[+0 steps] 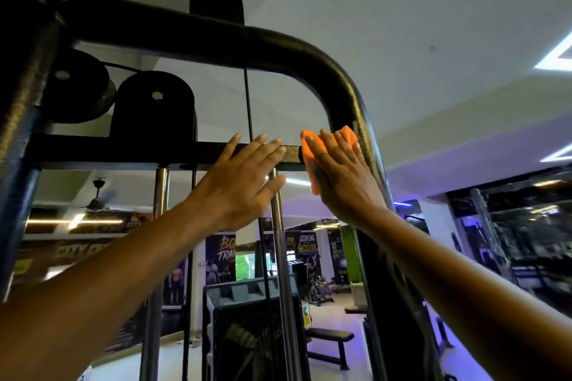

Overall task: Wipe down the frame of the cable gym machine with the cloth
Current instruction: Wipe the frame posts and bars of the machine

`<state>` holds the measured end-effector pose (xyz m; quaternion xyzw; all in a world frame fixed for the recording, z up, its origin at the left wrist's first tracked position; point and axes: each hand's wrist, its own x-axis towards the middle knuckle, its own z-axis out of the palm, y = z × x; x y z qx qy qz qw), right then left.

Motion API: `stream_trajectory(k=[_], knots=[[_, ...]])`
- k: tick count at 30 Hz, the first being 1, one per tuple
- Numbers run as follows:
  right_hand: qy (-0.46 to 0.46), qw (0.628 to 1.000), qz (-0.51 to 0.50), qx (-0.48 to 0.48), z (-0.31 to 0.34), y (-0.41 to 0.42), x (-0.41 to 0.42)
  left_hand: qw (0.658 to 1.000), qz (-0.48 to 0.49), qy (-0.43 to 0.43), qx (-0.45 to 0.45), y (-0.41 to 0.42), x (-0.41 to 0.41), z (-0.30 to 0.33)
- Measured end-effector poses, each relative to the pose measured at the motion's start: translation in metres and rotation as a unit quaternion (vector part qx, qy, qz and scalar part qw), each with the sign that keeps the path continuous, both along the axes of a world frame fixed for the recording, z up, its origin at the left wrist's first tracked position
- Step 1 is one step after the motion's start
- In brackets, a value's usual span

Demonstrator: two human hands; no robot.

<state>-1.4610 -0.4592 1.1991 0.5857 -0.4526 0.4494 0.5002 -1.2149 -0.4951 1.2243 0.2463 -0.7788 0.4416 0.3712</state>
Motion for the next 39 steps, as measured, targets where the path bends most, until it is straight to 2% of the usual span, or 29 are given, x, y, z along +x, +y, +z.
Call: stream_trajectory(k=[3,8,10,12,14,16,17,21,26,30,33,36,39], knots=[[-0.001,1.0,0.019,0.005,-0.011,0.002,-0.001,1.0,-0.01,0.002,0.0,-0.004,-0.004,-0.002],[0.042,0.998,-0.021,0.038,-0.025,0.021,-0.035,0.999,-0.031,-0.031,-0.004,-0.006,-0.028,-0.01],[0.046,0.999,-0.008,0.013,-0.022,0.036,-0.042,0.998,-0.044,-0.04,0.005,-0.004,-0.047,-0.01],[0.01,0.999,0.028,-0.045,-0.009,0.051,-0.052,0.997,-0.065,-0.037,0.019,-0.001,-0.066,-0.009],[-0.053,0.996,0.021,-0.074,0.006,0.051,-0.064,0.995,-0.094,-0.023,0.036,0.002,-0.083,-0.004],[-0.078,0.995,-0.038,-0.038,0.006,0.037,-0.072,0.99,-0.133,0.007,0.048,0.005,-0.101,0.002],[-0.078,0.996,-0.036,-0.009,0.0,0.025,-0.073,0.987,-0.148,0.024,0.058,0.007,-0.109,0.006],[-0.118,0.988,0.1,0.023,-0.018,-0.004,-0.071,0.968,-0.183,0.088,0.144,0.015,-0.135,0.027],[-0.129,0.983,0.127,0.021,0.043,-0.008,-0.074,0.914,-0.226,0.208,0.264,0.034,-0.164,0.07],[-0.119,0.978,0.169,0.022,0.072,-0.003,-0.07,0.815,-0.336,0.256,0.397,0.047,-0.173,0.1],[-0.107,0.974,0.2,0.025,0.031,-0.005,-0.078,0.763,-0.386,0.257,0.452,0.044,-0.173,0.11],[-0.105,0.969,0.219,0.042,-0.002,-0.006,-0.087,0.739,-0.413,0.256,0.466,0.035,-0.176,0.107],[-0.116,0.968,0.215,0.056,0.037,-0.008,-0.086,0.743,-0.421,0.253,0.455,0.027,-0.178,0.103]])
